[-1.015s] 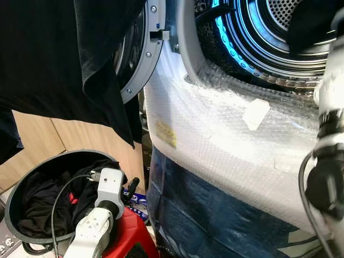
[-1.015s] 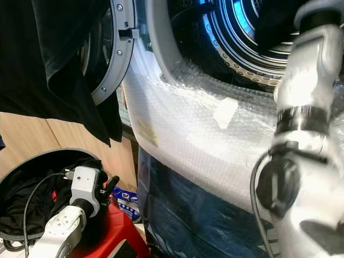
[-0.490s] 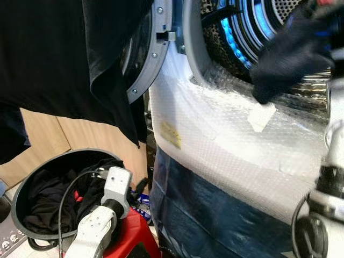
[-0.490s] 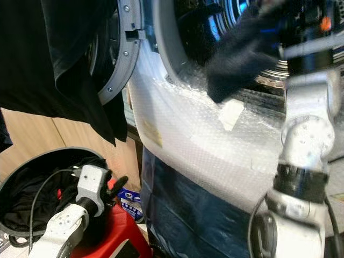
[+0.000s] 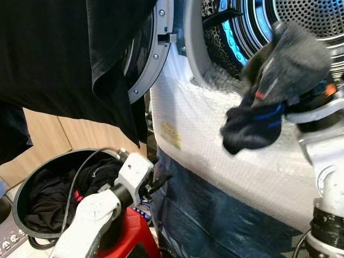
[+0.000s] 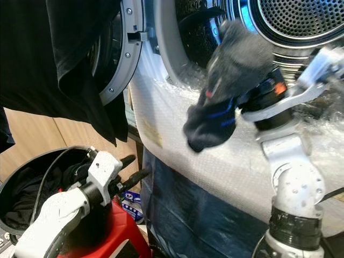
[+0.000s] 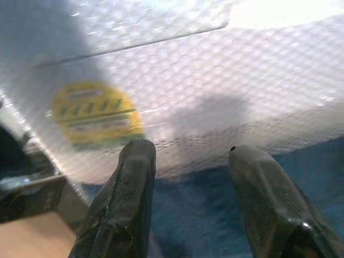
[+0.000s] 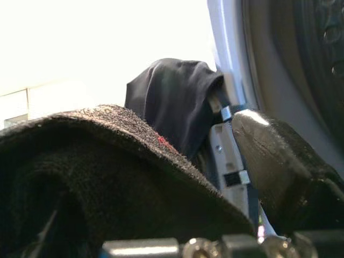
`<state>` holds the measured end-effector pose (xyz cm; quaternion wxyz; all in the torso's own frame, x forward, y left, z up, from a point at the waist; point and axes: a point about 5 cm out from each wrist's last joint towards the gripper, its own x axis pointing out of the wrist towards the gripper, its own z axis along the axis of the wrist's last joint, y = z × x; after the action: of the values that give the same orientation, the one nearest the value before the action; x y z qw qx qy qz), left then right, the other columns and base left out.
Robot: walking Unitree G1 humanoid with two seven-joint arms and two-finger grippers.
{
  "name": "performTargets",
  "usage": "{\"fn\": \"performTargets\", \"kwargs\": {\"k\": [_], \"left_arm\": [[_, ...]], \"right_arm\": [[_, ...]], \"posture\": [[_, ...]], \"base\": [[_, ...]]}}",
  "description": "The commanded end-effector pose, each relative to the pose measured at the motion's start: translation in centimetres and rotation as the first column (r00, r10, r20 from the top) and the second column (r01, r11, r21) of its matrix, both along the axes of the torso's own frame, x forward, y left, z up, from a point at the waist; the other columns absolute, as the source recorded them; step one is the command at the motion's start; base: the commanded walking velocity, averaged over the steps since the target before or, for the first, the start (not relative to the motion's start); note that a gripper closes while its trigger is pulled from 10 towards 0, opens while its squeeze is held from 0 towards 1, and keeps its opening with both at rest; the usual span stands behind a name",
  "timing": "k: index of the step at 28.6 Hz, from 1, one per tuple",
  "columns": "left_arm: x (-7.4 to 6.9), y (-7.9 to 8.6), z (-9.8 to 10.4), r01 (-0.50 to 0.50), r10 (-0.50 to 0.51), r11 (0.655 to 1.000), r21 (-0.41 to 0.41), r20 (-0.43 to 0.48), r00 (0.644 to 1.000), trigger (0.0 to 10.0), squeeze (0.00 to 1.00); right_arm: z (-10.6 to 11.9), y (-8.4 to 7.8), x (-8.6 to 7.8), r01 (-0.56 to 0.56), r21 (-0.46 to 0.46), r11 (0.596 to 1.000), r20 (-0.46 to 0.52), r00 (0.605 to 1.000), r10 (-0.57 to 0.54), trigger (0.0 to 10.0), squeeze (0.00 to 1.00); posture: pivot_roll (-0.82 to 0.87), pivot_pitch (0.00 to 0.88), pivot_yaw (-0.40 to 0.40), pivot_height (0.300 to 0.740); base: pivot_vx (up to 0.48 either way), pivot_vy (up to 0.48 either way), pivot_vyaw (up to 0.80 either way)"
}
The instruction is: Clothes washing
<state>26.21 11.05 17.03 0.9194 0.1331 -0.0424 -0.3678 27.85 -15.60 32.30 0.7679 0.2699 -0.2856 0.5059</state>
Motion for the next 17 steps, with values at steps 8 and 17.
{"fn": "performTargets", "kwargs": {"k": [8,17], "left_arm": [[-0.7,-3.5,-1.0,0.177,-0.190,0.957,0.231,0.037,0.981,10.0,0.00],[-3.1,-4.8,-0.8,0.272,-0.287,0.924,0.271,0.017,0.958,10.0,0.00]], "right_arm": [[-3.9,3.1,-0.3,-0.135,-0.032,0.990,-0.126,0.983,0.130,10.0,0.00],[-6.7,3.8,1.3,-0.131,-0.055,0.990,-0.225,0.968,0.116,10.0,0.00]], "posture": [[0.02,0.000,-0.051,0.740],[0.04,0.000,-0.065,0.740]], "base": [[0.000,0.000,0.00],[0.000,0.000,0.00]]}}
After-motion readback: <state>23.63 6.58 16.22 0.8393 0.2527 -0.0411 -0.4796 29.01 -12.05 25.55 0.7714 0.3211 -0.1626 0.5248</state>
